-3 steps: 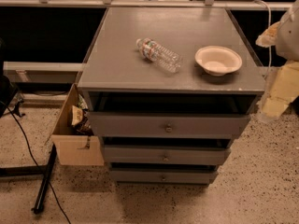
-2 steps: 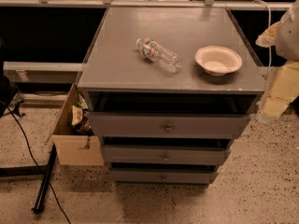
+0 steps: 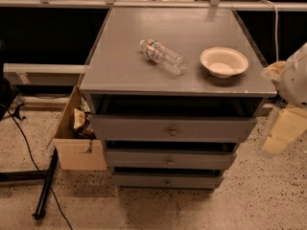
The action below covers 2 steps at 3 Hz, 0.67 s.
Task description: Open middle drawer
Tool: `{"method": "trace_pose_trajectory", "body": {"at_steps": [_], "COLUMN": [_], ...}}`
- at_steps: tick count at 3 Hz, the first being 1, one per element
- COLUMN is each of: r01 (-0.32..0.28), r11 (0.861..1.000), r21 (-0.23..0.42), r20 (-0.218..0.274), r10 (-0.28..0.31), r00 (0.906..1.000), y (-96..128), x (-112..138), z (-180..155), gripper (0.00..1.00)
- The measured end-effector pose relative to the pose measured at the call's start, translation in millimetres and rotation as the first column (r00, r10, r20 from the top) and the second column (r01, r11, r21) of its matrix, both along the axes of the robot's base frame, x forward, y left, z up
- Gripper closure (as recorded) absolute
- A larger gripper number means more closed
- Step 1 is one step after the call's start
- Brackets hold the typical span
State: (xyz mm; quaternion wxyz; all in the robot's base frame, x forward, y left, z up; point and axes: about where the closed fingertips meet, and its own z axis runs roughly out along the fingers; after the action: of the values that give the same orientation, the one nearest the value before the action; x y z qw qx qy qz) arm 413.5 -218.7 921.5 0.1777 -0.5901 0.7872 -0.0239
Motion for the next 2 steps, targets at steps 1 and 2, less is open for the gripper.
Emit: {"method": "trace_pose_trajectory", "body": {"at_steps": [1, 2], "r01": [0.008, 0.012], "r11": [0.998, 0.994], "r21": [0.067, 0.112], "r20": [-0.017, -0.092], "r10": [-0.007, -0.002], "r00": [0.9998, 0.9958], "y": [0.0, 4.9], "x": [-8.1, -17.7], "z": [-45.6, -106.5], "gripper": [0.0, 0.0]}}
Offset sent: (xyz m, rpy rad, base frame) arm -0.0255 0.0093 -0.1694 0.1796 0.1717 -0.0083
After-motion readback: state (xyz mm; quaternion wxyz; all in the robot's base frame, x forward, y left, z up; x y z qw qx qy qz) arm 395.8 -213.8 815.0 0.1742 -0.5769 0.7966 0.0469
